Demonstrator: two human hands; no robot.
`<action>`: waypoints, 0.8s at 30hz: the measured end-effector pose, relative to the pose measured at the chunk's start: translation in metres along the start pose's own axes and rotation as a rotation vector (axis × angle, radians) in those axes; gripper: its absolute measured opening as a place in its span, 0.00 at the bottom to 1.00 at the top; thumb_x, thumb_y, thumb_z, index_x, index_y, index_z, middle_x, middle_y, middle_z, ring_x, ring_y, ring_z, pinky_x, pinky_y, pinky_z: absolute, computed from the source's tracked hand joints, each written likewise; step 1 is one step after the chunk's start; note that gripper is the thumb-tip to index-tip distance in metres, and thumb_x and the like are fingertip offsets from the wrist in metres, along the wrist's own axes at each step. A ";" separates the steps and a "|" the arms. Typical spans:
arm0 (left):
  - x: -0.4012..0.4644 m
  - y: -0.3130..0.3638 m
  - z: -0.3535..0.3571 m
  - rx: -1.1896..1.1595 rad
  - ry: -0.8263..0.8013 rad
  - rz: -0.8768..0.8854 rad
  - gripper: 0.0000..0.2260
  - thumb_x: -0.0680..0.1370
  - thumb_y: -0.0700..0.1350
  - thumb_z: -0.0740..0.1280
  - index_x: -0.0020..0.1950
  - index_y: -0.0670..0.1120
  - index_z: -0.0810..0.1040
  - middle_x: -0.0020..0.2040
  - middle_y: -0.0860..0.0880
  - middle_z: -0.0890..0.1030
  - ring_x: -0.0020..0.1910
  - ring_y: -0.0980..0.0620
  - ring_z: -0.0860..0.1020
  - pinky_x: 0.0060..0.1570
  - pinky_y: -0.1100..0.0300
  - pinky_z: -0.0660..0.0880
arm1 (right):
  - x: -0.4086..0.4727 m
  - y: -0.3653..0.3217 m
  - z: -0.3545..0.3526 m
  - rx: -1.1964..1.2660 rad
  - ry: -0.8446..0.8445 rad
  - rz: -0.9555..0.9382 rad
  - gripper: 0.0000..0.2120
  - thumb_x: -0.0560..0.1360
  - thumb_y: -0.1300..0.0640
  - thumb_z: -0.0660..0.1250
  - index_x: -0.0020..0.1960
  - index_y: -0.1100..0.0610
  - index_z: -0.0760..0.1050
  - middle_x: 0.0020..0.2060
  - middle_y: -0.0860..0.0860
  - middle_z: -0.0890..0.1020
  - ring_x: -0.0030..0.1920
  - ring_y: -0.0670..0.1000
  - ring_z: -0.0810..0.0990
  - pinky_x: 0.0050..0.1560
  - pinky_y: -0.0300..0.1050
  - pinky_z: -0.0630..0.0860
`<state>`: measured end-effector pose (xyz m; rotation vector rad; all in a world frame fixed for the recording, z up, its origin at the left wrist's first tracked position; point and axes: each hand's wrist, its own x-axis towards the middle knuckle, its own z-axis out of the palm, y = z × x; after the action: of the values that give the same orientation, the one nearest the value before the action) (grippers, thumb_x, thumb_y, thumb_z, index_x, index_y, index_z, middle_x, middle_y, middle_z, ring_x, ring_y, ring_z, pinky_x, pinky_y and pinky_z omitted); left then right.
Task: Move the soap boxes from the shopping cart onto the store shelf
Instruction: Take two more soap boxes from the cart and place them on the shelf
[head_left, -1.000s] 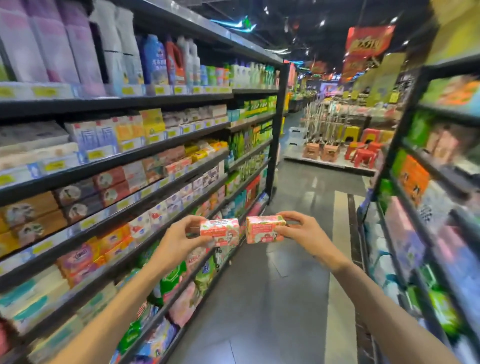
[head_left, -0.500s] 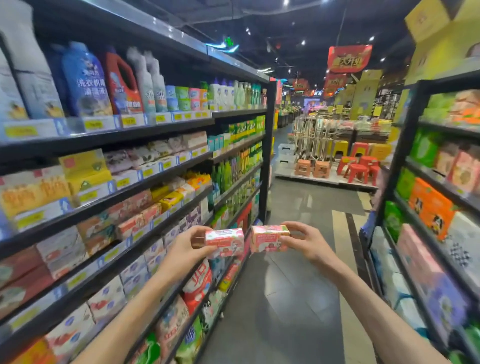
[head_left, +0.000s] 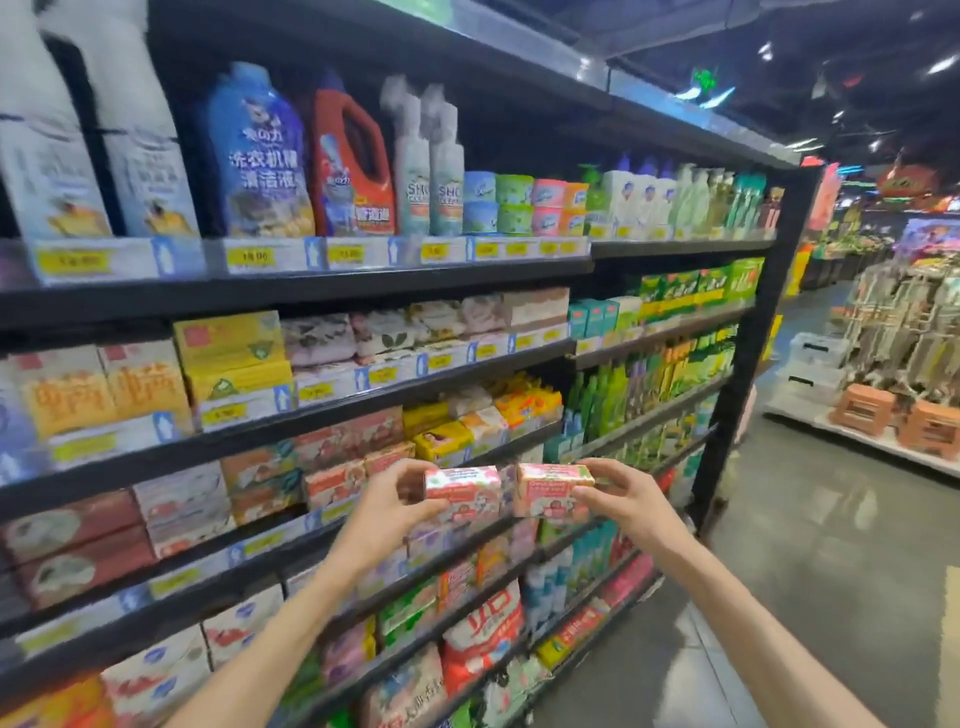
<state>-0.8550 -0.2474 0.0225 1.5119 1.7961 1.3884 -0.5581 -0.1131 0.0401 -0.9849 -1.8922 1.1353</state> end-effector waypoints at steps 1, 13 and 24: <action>0.005 -0.005 -0.004 0.017 0.043 -0.019 0.16 0.72 0.46 0.79 0.57 0.55 0.80 0.53 0.56 0.84 0.52 0.61 0.82 0.54 0.56 0.81 | 0.019 0.002 0.004 -0.002 -0.033 -0.012 0.18 0.74 0.57 0.74 0.63 0.55 0.78 0.54 0.48 0.84 0.48 0.42 0.85 0.44 0.35 0.79; 0.023 -0.064 -0.074 0.175 0.409 -0.258 0.18 0.70 0.47 0.80 0.58 0.53 0.80 0.52 0.55 0.85 0.53 0.58 0.83 0.58 0.54 0.80 | 0.159 0.009 0.113 -0.005 -0.304 -0.146 0.21 0.72 0.47 0.75 0.64 0.47 0.77 0.57 0.40 0.79 0.55 0.42 0.80 0.54 0.39 0.79; 0.055 -0.098 -0.091 0.268 0.544 -0.451 0.25 0.73 0.54 0.76 0.67 0.47 0.79 0.61 0.48 0.82 0.61 0.45 0.80 0.56 0.56 0.73 | 0.205 0.004 0.163 0.000 -0.366 -0.172 0.24 0.73 0.50 0.75 0.67 0.55 0.75 0.59 0.47 0.80 0.57 0.47 0.80 0.53 0.36 0.75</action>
<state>-0.9950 -0.2277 -0.0089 0.7786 2.5392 1.4461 -0.7906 0.0061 0.0148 -0.6281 -2.2141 1.2765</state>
